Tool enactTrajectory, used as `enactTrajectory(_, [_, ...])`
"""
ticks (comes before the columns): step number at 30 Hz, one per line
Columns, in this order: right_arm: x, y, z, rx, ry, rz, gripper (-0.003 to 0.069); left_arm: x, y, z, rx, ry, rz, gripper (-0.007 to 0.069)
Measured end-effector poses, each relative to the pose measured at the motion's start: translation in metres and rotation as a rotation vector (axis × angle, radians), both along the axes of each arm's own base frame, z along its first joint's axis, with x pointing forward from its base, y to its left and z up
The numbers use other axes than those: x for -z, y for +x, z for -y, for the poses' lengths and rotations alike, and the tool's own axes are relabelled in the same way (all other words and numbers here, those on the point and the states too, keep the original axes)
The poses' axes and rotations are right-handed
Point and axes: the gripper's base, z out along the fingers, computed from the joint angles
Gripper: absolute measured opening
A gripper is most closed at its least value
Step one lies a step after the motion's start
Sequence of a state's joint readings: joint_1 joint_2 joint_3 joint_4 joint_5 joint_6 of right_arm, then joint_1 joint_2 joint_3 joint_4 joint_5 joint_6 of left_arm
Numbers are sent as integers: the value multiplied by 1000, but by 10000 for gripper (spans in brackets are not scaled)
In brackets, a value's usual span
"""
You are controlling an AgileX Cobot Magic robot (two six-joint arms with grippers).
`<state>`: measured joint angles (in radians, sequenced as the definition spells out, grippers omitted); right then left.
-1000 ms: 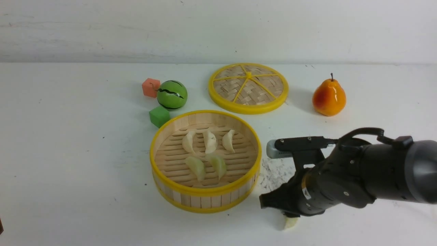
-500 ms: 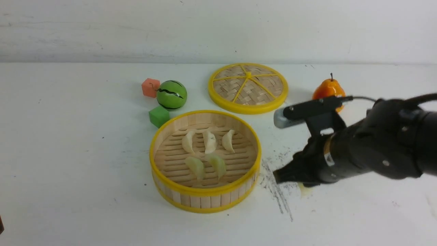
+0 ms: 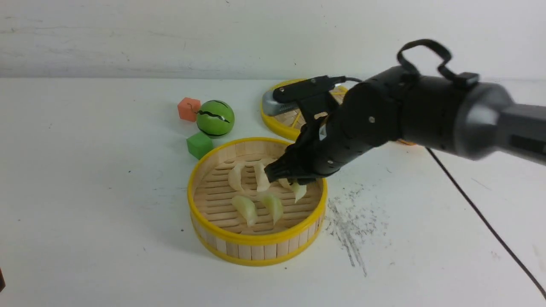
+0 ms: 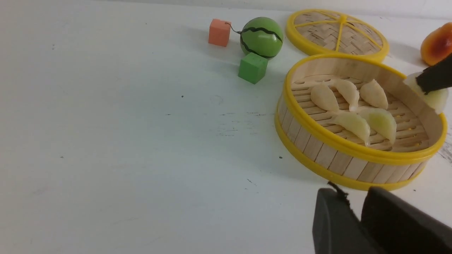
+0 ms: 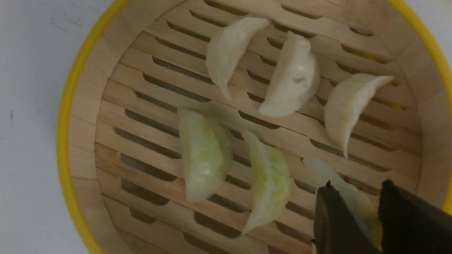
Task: Put the dumplings into the steamer on the white table.
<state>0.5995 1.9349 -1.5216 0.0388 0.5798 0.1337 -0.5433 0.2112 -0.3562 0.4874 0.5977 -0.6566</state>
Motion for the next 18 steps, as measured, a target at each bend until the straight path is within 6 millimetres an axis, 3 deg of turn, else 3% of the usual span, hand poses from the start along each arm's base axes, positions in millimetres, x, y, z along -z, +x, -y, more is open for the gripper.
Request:
enactTrajectory(7, [35,9,-7,-1,-42,-65,167,0,0,0,-1,1,-1,125])
enactTrajectory(11, [42,11,-8,-1,-51,-78,168,0,0,0,-1,1,-1,129])
enactTrajectory(18, [39,11,-8,0,-47,-76,342,0,0,0,-1,1,-1,129])
